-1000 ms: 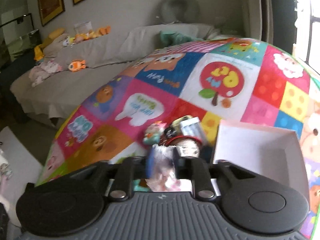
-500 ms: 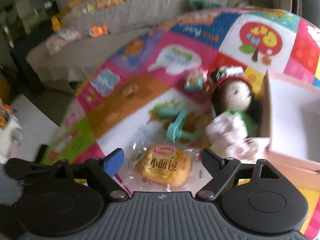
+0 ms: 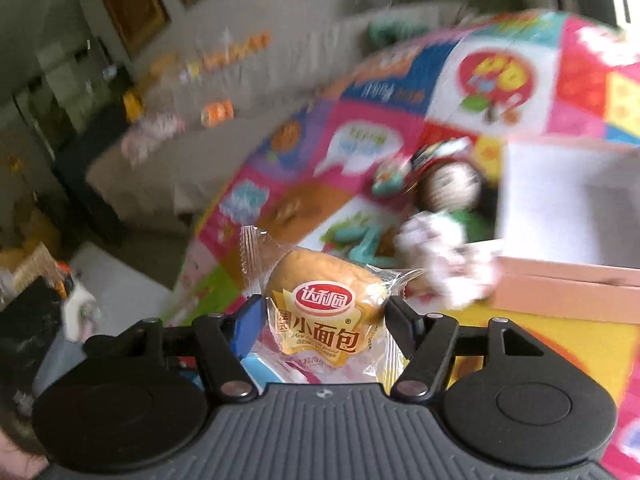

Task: Organize objects
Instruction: 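Grasp the wrapped bread bun with the right gripper, then lower the blue packet into the pink box and open the left gripper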

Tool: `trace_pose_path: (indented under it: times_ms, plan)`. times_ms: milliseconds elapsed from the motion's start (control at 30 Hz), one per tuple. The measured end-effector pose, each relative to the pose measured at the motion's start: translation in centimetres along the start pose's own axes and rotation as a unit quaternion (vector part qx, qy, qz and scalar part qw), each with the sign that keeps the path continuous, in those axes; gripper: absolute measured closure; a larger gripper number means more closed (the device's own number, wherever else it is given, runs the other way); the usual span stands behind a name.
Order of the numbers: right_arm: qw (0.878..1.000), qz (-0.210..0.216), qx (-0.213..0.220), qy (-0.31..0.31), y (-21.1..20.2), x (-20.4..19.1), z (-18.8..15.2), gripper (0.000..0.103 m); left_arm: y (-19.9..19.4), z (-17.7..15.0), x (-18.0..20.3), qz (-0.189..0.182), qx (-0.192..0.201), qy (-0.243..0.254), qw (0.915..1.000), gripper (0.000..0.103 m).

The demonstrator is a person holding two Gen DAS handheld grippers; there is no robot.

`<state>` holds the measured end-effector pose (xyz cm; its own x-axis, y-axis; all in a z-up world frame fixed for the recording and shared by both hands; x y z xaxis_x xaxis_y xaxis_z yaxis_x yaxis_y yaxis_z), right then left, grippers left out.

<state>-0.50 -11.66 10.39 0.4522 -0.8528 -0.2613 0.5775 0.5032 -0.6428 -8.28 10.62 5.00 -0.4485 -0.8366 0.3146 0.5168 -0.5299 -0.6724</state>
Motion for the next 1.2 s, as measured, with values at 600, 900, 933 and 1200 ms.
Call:
trace_pose_path:
  times_ms: [600, 900, 933, 1200]
  plan:
    - [0.98, -0.18, 0.064, 0.055, -6.0, 11.4, -7.5, 0.037, 19.9, 23.0, 5.8, 0.033, 0.076, -0.069, 0.9942, 0.048]
    - [0.976, -0.204, 0.055, 0.061, -4.8, 13.7, -8.5, 0.037, 20.4, 21.0, 6.0, 0.062, 0.035, -0.068, 0.9952, 0.048]
    - [0.976, -0.203, 0.057, 0.062, -4.7, 13.8, -8.5, 0.037, 19.6, 21.2, 5.8, 0.068, 0.048, -0.069, 0.9941, 0.048]
    - [0.977, -0.198, 0.068, 0.046, -5.0, 13.2, -8.0, 0.038, 19.7, 22.7, 5.9, -0.045, 0.037, -0.082, 0.995, 0.05]
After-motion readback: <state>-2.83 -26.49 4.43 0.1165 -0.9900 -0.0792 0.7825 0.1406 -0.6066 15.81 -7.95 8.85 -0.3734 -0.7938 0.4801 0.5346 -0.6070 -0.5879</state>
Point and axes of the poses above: each gripper's, at about its wrist camera, not at the fingertips, and y roughly the way its jaws point, x to its right, z to its top, the point moved 1 cm from there along y, roughly the way its jaws point, and after that the axes turned 8 degrees about -z, right-handed, at the moved point
